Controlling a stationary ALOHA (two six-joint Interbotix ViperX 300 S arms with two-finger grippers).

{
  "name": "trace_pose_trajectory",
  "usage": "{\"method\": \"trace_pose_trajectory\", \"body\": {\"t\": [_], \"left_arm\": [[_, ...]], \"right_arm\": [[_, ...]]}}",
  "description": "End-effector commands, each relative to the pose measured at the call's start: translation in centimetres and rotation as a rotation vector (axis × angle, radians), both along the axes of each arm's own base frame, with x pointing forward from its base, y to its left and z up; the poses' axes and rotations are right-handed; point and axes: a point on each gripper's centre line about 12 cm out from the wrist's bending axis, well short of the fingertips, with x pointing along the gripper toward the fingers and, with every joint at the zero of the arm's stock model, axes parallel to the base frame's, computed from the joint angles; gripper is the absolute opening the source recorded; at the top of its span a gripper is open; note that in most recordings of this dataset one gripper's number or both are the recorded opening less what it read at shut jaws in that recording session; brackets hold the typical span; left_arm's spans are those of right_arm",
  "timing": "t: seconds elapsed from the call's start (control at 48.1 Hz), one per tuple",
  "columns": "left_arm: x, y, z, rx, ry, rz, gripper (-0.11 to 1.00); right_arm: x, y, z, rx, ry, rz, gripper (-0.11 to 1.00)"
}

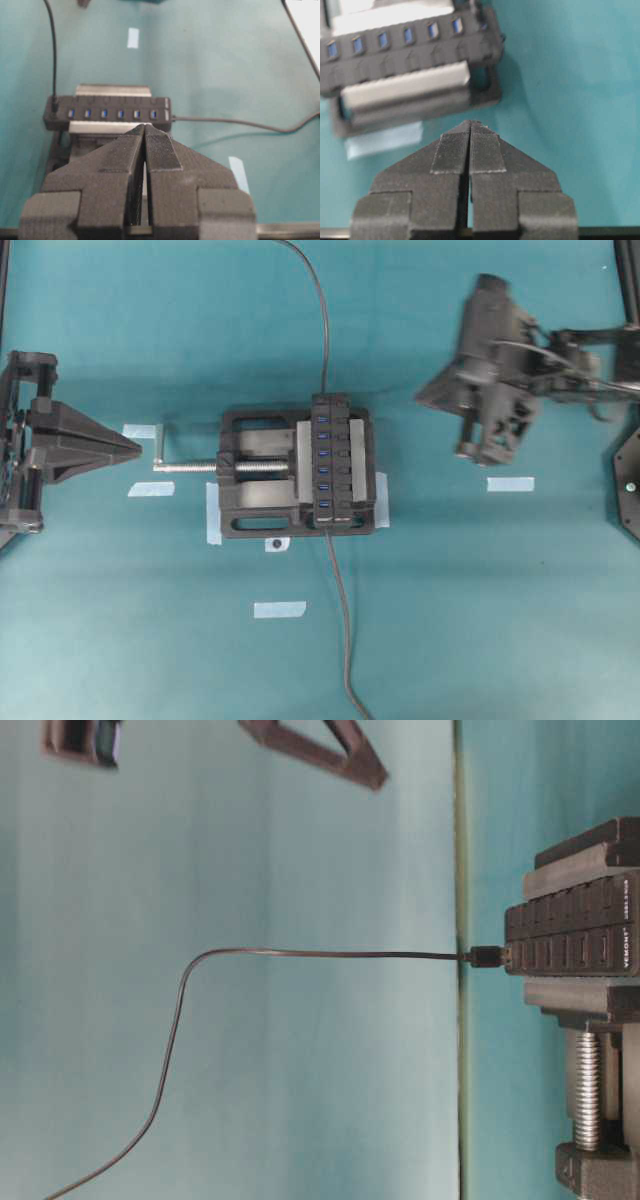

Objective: Insert the USB into the center port of the fixed hub
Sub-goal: 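Move the right gripper over toward the clamped USB hub, then lower the open right gripper around the black USB plug at the hub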

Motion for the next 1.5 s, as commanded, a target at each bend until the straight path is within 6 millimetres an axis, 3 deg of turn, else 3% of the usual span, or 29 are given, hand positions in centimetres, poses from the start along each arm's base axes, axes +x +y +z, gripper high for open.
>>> {"method": "trace_pose_trajectory", "body": {"t": [0.0, 0.353, 0.956, 1.143, 1.288, 1.392, 1.475], "left_arm": [[0.3, 0.0, 1.0, 0.000, -0.025, 0.000, 0.01], [0.2, 0.0, 1.0, -0.002, -0.028, 0.000, 0.01], [0.1, 0.0, 0.7, -0.003, -0.020, 0.001, 0.01], [0.1, 0.0, 0.6, -0.003, -0.020, 0.001, 0.01], [0.1, 0.0, 0.6, -0.003, -0.018, -0.001, 0.01], [0.0, 0.0, 0.5, -0.005, -0.017, 0.000, 0.01], [0.0, 0.0, 0.5, -0.005, -0.018, 0.000, 0.01]], "right_arm": [[1.6, -0.5, 0.9, -0.019, -0.021, 0.007, -0.02], [5.1, -1.3, 0.2, -0.070, 0.019, 0.062, -0.02], [6.8, -1.6, -3.0, -0.064, 0.093, 0.079, -0.02], [7.5, -1.7, -3.2, -0.066, 0.081, 0.080, 0.02], [7.8, -1.8, -2.9, -0.070, 0.060, 0.079, 0.10], [7.9, -1.9, -3.0, -0.071, 0.054, 0.078, 0.26], [8.1, -1.9, -3.4, -0.068, 0.063, 0.077, 0.46]]}}
